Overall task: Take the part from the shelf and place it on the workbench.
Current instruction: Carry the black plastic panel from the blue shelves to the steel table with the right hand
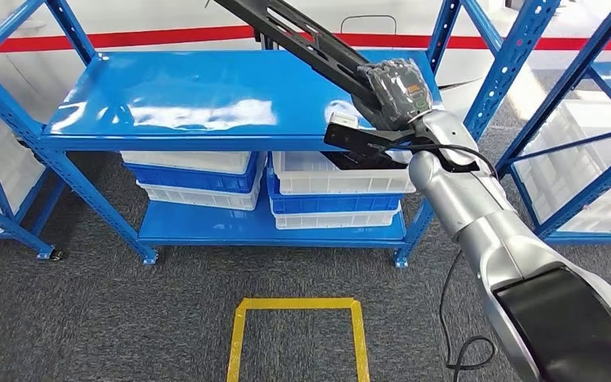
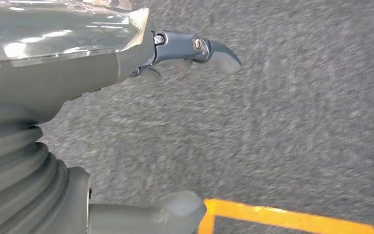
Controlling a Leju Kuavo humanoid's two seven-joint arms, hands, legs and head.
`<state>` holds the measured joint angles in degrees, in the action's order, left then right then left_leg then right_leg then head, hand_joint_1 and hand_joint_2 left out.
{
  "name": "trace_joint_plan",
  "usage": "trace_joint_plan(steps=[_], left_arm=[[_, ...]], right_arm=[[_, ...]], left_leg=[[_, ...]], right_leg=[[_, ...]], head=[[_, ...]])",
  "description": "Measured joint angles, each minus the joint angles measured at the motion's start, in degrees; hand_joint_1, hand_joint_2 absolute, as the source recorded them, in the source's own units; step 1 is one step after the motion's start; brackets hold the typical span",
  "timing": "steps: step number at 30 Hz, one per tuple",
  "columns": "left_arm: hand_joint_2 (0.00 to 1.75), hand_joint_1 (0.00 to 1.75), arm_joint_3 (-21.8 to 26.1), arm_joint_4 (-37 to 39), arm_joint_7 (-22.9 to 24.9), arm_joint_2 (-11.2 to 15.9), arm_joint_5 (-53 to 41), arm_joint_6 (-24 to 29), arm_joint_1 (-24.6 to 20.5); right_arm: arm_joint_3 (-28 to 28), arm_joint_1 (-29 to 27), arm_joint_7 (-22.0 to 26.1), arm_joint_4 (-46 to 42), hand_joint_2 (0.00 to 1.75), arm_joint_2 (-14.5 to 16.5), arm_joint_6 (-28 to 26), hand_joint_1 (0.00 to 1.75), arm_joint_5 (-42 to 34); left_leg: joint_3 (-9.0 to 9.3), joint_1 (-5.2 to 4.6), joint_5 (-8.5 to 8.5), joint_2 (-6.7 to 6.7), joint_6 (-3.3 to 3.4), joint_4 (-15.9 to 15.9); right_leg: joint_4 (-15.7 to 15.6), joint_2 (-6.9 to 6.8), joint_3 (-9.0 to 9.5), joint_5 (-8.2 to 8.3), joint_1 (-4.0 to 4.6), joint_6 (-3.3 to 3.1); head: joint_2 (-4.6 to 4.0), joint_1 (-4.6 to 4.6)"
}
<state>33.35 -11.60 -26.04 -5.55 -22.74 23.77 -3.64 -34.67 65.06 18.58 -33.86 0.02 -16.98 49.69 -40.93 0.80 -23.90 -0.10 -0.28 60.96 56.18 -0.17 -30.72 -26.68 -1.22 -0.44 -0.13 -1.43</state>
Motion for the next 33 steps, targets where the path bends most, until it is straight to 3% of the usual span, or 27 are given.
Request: trace_joint_plan(steps=[2, 3, 4, 5, 7, 9, 11, 13, 14, 16, 17, 18, 19, 20, 21, 22, 24, 25, 26, 28, 29, 30, 32, 33], left_arm=[[1.75, 0.00, 0.0, 0.0, -0.1, -0.1, 0.0, 0.0, 0.0], [1.75, 0.00, 0.0, 0.0, -0.1, -0.1, 0.0, 0.0, 0.0], [1.75, 0.00, 0.0, 0.0, -0.2, -0.1, 0.0, 0.0, 0.0], [1.75, 0.00, 0.0, 0.0, -0.2, -0.1, 0.0, 0.0, 0.0], [1.75, 0.00, 0.0, 0.0, -0.2, 0.0, 0.0, 0.0, -0.1], [1.75, 0.00, 0.0, 0.0, -0.3, 0.0, 0.0, 0.1, -0.3], [1.75, 0.00, 0.0, 0.0, -0.4, 0.0, 0.0, 0.3, -0.4], [1.75, 0.00, 0.0, 0.0, -0.5, -0.1, 0.0, 0.4, -0.4], [1.75, 0.00, 0.0, 0.0, -0.5, -0.1, 0.1, 0.5, -0.4], [1.75, 0.00, 0.1, 0.0, -0.5, -0.2, 0.1, 0.5, -0.5], [1.75, 0.00, 0.1, 0.0, -0.6, -0.2, 0.1, 0.5, -0.5], [1.75, 0.00, 0.1, 0.0, -0.6, -0.2, 0.1, 0.5, -0.5], [1.75, 0.00, 0.1, 0.0, -0.7, -0.2, 0.2, 0.5, -0.5], [1.75, 0.00, 0.1, 0.0, -0.7, -0.2, 0.2, 0.4, -0.5], [1.75, 0.00, 0.1, 0.0, -0.8, -0.2, 0.2, 0.4, -0.5], [1.75, 0.00, 0.1, 0.0, -0.9, -0.2, 0.3, 0.4, -0.5], [1.75, 0.00, 0.2, 0.0, -0.9, -0.2, 0.3, 0.4, -0.5], [1.75, 0.00, 0.2, 0.0, -1.0, -0.2, 0.4, 0.4, -0.5], [1.75, 0.00, 0.3, 0.0, -1.0, -0.2, 0.4, 0.4, -0.4], [1.75, 0.00, 0.5, 0.0, -1.1, -0.1, 0.4, 0.4, -0.3], [1.75, 0.00, 0.6, 0.1, -1.2, -0.1, 0.4, 0.3, -0.2], [1.75, 0.00, 0.6, 0.1, -1.2, -0.1, 0.4, 0.3, -0.1], [1.75, 0.00, 0.6, 0.1, -1.2, -0.1, 0.3, 0.3, -0.1], [1.75, 0.00, 0.7, 0.1, -1.2, -0.1, 0.3, 0.3, -0.1]], right_arm=[[0.0, 0.0, 0.0, 0.0, 1.75, 0.1, 0.1, 1.69, 0.0], [0.0, 0.0, 0.0, 0.0, 1.75, 0.1, 0.2, 1.69, 0.0], [0.0, -0.1, 0.0, 0.0, 1.75, 0.1, 0.3, 1.69, 0.0], [0.0, -0.1, 0.0, 0.0, 1.75, 0.1, 0.3, 1.69, 0.0], [0.0, -0.1, 0.0, 0.0, 1.75, 0.1, 0.3, 1.69, 0.0], [0.0, 0.1, 0.0, -0.2, 1.75, 0.0, 0.3, 1.69, 0.0], [0.0, 0.4, 0.0, -0.3, 1.75, 0.1, 0.3, 1.69, 0.0], [0.0, 0.4, 0.0, -0.2, 1.75, 0.0, 0.3, 1.69, 0.0], [0.0, 0.4, 0.0, -0.2, 1.75, -0.1, 0.3, 1.69, 0.0], [0.0, 0.4, -0.1, -0.2, 1.75, -0.2, 0.3, 1.69, 0.1], [0.0, 0.3, -0.1, -0.2, 1.75, -0.3, 0.3, 1.69, 0.1], [0.0, 0.3, -0.2, -0.2, 1.75, -0.3, 0.3, 1.69, 0.1], [0.0, 0.2, -0.2, -0.2, 1.75, -0.3, 0.3, 1.69, 0.1], [0.0, 0.1, -0.2, -0.2, 1.75, -0.3, 0.3, 1.69, 0.1], [0.0, 0.1, -0.3, -0.2, 1.75, -0.2, 0.3, 1.69, 0.2], [0.0, 0.2, -0.3, -0.2, 1.75, -0.2, 0.3, 1.69, 0.2], [0.0, 0.6, -0.4, -0.3, 1.75, 0.1, 0.4, 1.69, 0.3], [0.0, 0.8, -0.5, -0.3, 1.75, 0.2, 0.4, 1.69, 0.3], [0.0, 1.0, -0.5, -0.2, 1.75, 0.3, 0.4, 1.69, 0.4], [-0.1, 1.0, -0.7, -0.1, 1.75, 0.4, 0.5, 1.69, 0.4], [-0.1, 0.9, -0.8, 0.0, 1.75, 0.5, 0.6, 1.69, 0.5], [-0.2, 0.9, -0.9, 0.0, 1.75, 0.6, 0.6, 1.69, 0.5], [-0.3, 0.8, -1.1, 0.1, 1.75, 0.7, 0.5, 1.69, 0.6], [-0.4, 0.8, -1.1, 0.1, 1.75, 0.8, 0.5, 1.69, 0.6]], left_leg=[[-1.81, 0.17, -5.75, -0.03, -0.56, 7.8], [-2.34, 0.27, -7.19, -0.03, -0.80, 11.4], [-2.17, 0.37, -7.31, -0.03, -0.97, 13.4], [-0.97, 0.50, -6.36, -0.02, -1.06, 13.4], [4.32, 0.70, -3.97, -0.04, -0.96, 7.6], [10.08, 0.59, -4.16, -0.12, -0.57, -0.3], [11.95, 0.14, -4.89, -0.17, 0.19, -3.8], [11.00, 0.03, -3.73, 0.04, 1.40, -4.3], [10.37, 0.04, -2.90, 0.19, 2.06, -4.5], [8.83, 0.00, -1.23, 0.43, 2.90, -4.7], [7.80, -0.07, -0.44, 0.46, 3.12, -4.7], [6.79, -0.14, 0.35, 0.49, 3.13, -4.7], [5.76, -0.19, 1.18, 0.52, 3.09, -4.6], [4.70, -0.22, 2.01, 0.55, 2.99, -4.6], [3.69, -0.22, 2.81, 0.57, 2.86, -4.6], [2.78, -0.22, 3.62, 0.58, 2.66, -4.5], [1.39, -0.38, 5.10, 0.60, 2.07, -4.4], [1.01, -0.44, 5.92, 0.61, 1.75, -4.6], [0.77, -0.48, 6.67, 0.60, 1.45, -4.8], [0.29, -0.34, 7.46, 0.53, 0.86, -5.2], [-0.24, -0.21, 6.20, 0.49, 0.57, -4.4], [-0.92, -0.08, 3.76, 0.46, 0.28, -2.6], [-2.66, 0.15, -2.94, 0.35, -0.25, 4.9], [-3.28, 0.24, -5.13, 0.29, -0.49, 8.9]], right_leg=[[0.1, -0.07, -1.41, 1.28, 0.19, -0.48], [0.1, -0.09, -2.14, 1.91, 0.25, -0.46], [0.1, -0.09, -2.89, 2.53, 0.28, -0.39], [0.1, -0.09, -3.67, 3.17, 0.29, -0.26], [0.2, -0.04, -5.03, 4.34, 0.28, 0.18], [0.4, -0.02, -5.98, 5.35, 0.48, 0.90], [0.3, -0.11, -6.50, 6.48, 0.62, 1.79], [0.3, -0.08, -7.18, 6.89, 0.67, 2.54], [1.3, -0.01, -7.92, 5.69, 0.68, 2.55], [6.8, 0.10, -10.04, 0.74, 0.54, 2.04], [10.8, 0.13, -11.09, -1.92, 0.52, 1.85], [14.7, 0.14, -11.68, -3.56, 0.48, 1.98], [17.4, 0.15, -11.65, -3.99, 0.48, 2.38], [18.4, 0.15, -10.79, -3.34, 0.48, 2.93], [17.4, 0.15, -9.04, -2.10, 0.48, 3.45], [14.2, 0.14, -5.97, -1.26, 0.47, 3.66], [4.9, 0.19, 1.01, -2.21, 0.73, 3.14], [1.3, 0.24, 3.15, -3.05, 0.89, 2.73], [-0.5, 0.30, 3.87, -3.54, 1.11, 2.39], [-0.6, 0.28, 2.82, -2.61, 0.85, 1.70], [-0.5, 0.19, 2.39, -1.95, 0.62, 1.08], [-0.5, 0.09, 1.77, -1.17, 0.37, 0.47], [-0.4, -0.04, 0.22, 0.41, 0.38, -0.34], [-0.3, -0.06, -0.66, 1.12, 0.46, -0.39]], head=[[0.00, -0.15], [0.00, -0.15], [0.00, -0.16], [0.00, -0.17], [0.00, -0.20], [0.00, -0.16], [0.00, -0.13], [0.00, -0.12], [0.00, 0.03], [0.00, 0.32], [0.00, 0.48], [0.00, 0.51], [0.00, 0.52], [0.00, 0.54], [0.00, 0.55], [0.00, 0.54], [0.00, 0.50], [0.00, 0.45], [0.00, 0.39], [0.00, 0.22], [0.00, 0.12], [0.00, -0.03], [0.00, -0.23], [0.00, -0.28]])
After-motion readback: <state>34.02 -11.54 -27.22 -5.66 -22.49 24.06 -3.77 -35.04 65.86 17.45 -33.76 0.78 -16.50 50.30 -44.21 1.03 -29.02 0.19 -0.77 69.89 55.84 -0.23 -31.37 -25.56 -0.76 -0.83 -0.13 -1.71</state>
